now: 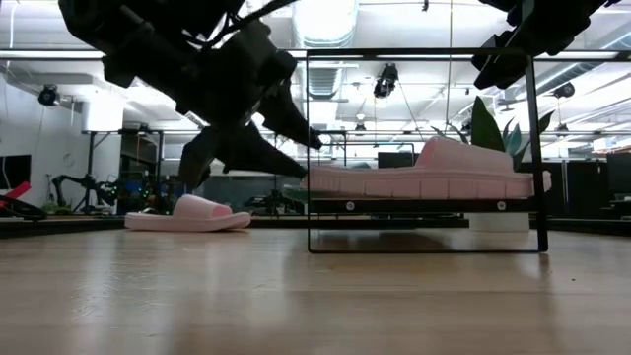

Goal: Pick and place slides into the shelf
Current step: Put the bottom pink slipper on the shelf

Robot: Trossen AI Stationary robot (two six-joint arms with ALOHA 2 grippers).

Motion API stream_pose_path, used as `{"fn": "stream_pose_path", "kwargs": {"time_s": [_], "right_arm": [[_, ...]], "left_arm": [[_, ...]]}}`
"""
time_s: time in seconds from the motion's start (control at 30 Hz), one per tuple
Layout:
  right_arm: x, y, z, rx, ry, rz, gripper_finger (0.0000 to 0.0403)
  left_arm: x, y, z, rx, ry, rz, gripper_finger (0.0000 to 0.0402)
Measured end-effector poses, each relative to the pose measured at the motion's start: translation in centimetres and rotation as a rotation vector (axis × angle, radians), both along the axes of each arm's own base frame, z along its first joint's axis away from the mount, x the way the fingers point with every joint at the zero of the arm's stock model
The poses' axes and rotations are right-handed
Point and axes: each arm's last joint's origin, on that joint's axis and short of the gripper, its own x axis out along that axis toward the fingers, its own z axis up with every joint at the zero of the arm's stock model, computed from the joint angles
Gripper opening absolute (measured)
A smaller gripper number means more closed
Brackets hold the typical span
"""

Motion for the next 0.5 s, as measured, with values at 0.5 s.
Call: {"fn": "stream_pose_path", "kwargs": {"time_s": [0.5], "right_arm": [[0.0, 0.0, 0.0, 0.0, 0.001, 0.0, 0.0178]], "left_arm": [[0.3, 0.1, -2.4, 0.039, 0.071, 0.032, 0.0203]]}}
